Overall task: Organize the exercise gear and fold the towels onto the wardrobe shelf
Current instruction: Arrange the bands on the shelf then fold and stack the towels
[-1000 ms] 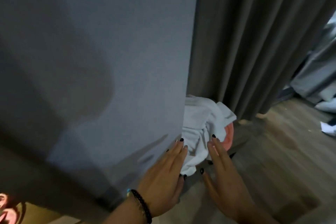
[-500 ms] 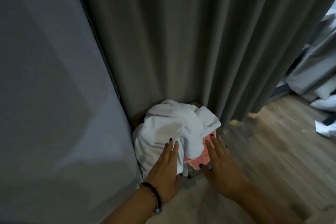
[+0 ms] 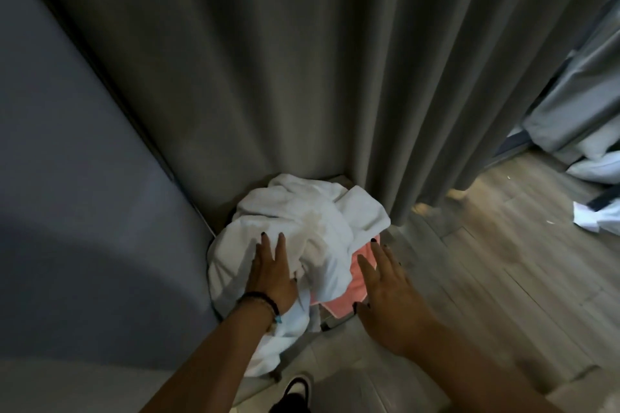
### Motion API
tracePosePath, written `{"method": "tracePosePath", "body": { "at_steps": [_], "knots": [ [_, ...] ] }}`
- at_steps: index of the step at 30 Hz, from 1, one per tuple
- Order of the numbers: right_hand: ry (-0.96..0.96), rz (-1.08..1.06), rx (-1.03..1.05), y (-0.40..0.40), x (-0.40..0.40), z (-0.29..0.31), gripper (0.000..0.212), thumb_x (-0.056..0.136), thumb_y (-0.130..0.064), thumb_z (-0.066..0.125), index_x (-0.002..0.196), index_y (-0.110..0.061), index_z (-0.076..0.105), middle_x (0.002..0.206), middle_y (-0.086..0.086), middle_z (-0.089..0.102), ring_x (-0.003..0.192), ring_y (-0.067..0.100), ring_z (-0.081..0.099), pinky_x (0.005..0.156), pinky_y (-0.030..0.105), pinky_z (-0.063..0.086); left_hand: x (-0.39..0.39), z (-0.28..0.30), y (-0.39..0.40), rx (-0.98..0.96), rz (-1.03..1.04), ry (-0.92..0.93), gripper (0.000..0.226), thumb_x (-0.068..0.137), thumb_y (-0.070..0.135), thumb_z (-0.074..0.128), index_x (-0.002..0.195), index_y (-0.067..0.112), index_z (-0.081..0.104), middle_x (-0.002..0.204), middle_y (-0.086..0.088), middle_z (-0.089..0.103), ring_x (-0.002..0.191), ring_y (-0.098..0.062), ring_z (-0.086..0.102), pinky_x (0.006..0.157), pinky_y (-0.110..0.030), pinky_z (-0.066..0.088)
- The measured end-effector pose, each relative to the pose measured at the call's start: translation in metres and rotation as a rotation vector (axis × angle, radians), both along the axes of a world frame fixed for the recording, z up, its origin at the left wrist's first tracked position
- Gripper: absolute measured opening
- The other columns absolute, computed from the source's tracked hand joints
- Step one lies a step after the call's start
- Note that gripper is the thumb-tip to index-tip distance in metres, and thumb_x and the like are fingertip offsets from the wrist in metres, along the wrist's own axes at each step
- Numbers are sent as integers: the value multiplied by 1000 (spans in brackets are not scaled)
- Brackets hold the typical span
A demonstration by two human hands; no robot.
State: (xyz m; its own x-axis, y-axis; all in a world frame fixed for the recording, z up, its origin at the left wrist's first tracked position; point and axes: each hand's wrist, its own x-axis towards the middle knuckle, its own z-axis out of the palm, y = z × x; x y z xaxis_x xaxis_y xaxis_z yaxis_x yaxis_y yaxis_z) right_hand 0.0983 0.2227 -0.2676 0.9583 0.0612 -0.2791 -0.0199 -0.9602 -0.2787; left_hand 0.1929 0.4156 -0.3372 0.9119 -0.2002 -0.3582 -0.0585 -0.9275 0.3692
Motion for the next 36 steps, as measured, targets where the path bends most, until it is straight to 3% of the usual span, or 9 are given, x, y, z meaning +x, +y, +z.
{"method": "tracePosePath", "body": {
  "at_steps": [5, 8, 11, 13, 18, 23, 26, 32, 36],
  "knots": [
    [19, -11, -13, -22, 31, -3, 78, 98, -46, 43, 154, -22, -6, 158, 9, -24, 145, 29, -23, 119, 40, -1, 35, -15, -35, -81, 95, -21, 107, 88, 30, 65, 149, 20, -23, 159, -12, -18, 148, -33, -9, 121, -44, 6],
    [56, -2, -31, -35, 61, 0, 75, 99, -45, 42, 154, -22, -3, 157, 9, -25, 146, 30, -20, 119, 39, 1, 54, -33, -53, 48, 101, -31, 111, 84, 45, 66, 149, 30, -23, 159, -10, -19, 146, -37, -14, 116, -56, 8],
    [70, 35, -26, -47, 97, -3, 74, 98, -47, 43, 154, -23, 1, 158, 9, -25, 146, 31, -18, 119, 39, 3, 80, -46, -60, 207, 14, -28, 67, 91, 49, 56, 148, 39, 21, 160, -9, -12, 146, -37, -15, 114, -63, 8],
    [85, 77, -38, -54, 117, -7, 74, 98, -47, 43, 155, -22, 3, 158, 9, -23, 146, 31, -18, 119, 39, 2, 91, -50, -59, 191, -6, -12, 35, 95, 46, 51, 128, 35, 50, 161, -2, 3, 148, -30, -6, 115, -61, 11],
    [100, 169, -26, -71, 166, -18, 71, 99, -45, 43, 154, -21, 6, 159, 11, -20, 147, 31, -15, 119, 39, 2, 106, -39, -54, -178, 223, -169, 34, 92, 33, 61, 121, 14, 63, 141, -5, 51, 135, -26, 41, 111, -40, 33],
    [165, 324, 37, -73, 205, -22, 74, 98, -44, 45, 154, -21, 3, 158, 10, -24, 148, 28, -14, 122, 39, 2, 113, -1, -59, -299, 448, -366, 36, 95, 43, 48, 112, 16, 64, 110, -2, 67, 103, -19, 61, 84, -22, 41],
    [142, 452, 70, -77, 221, -25, 78, 97, -45, 46, 154, -20, -2, 158, 8, -25, 148, 27, -11, 122, 37, 4, 117, 20, -68, -379, 589, -440, 21, 97, 33, 52, 107, 17, 60, 99, 10, 59, 94, -12, 58, 80, -26, 46],
    [147, 614, 184, -100, 234, -13, 94, 92, -49, 54, 152, -24, -14, 160, 1, -17, 149, 20, -3, 118, 28, 7, 100, 58, -89, -486, 1011, -608, 11, 97, 26, 55, 95, 15, 55, 87, 1, 53, 84, -21, 52, 72, -26, 35],
    [125, 599, 381, -109, 238, 6, 103, 86, -46, 64, 152, -26, -12, 161, -6, -2, 146, 15, 10, 115, 24, 15, 91, 96, -94, -533, 1109, -724, 21, 95, 22, 58, 78, 12, 50, 71, 2, 48, 65, -12, 44, 56, -15, 33]
  ]
}}
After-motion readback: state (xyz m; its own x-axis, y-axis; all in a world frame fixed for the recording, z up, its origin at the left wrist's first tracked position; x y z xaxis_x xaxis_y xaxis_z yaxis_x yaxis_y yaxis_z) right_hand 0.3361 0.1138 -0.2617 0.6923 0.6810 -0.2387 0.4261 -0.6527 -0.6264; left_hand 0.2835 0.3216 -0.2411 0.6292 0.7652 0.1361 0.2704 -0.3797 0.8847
